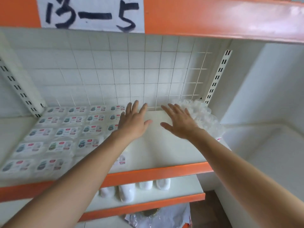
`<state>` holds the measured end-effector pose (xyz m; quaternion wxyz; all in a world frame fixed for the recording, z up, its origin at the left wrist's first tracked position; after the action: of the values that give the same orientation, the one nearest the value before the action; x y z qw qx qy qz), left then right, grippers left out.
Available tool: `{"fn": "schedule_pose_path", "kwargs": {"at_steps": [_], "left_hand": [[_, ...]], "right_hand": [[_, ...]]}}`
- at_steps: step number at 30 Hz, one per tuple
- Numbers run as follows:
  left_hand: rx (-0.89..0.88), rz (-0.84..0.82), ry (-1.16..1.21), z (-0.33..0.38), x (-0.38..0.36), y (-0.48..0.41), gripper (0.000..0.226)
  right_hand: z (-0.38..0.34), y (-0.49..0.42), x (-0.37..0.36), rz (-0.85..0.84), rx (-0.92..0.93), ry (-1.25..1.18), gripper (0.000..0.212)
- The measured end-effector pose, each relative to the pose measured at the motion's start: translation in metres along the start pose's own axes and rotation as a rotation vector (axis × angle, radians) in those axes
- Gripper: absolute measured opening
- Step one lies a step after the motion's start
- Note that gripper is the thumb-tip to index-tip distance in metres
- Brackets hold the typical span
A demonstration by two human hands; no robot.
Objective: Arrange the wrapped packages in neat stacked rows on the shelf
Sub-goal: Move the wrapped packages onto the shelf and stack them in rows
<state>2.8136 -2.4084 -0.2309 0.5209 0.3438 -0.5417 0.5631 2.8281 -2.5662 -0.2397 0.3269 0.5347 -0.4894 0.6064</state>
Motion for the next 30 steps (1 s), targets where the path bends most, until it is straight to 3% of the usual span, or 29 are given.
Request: {"fn": "schedule_pose_path", "kwargs": {"at_steps": [7,17,23,30], "left_hand": [[0.186,0.034,-0.074,-0.061,0.04,0.084,0.068],[0.49,0.062,-0.276,-0.168,0.093,0.238,0.068],[0.592,0.169,-0.197,-0.237,0.124,0.296,0.068],[0.639,0.233,-0.107,-0.368,0.165,0.349,0.064]], "right_hand": [[-0.083,0.021,0.006,0.034,0.115,-0.128,0.073],[-0.257,0.066,-0.01,0.057,0.294,-0.258,0.069],[-0.359,0.079,-0.006,0.05,0.436,-0.212,0.07],[-0.505,0.056,-0.009,0.057,0.471,-0.311,0.065]]}}
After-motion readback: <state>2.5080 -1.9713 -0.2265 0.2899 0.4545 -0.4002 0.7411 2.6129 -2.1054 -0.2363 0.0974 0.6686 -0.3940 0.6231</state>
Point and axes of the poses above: each hand's wrist, its own y-axis away from the middle knuckle, its own x-axis out of the back of the hand, z = x × y, the point moved 9 cm from there along -y, towards the middle knuckle, and after that the axes turned 8 degrees about z, right-handed, at the moved point
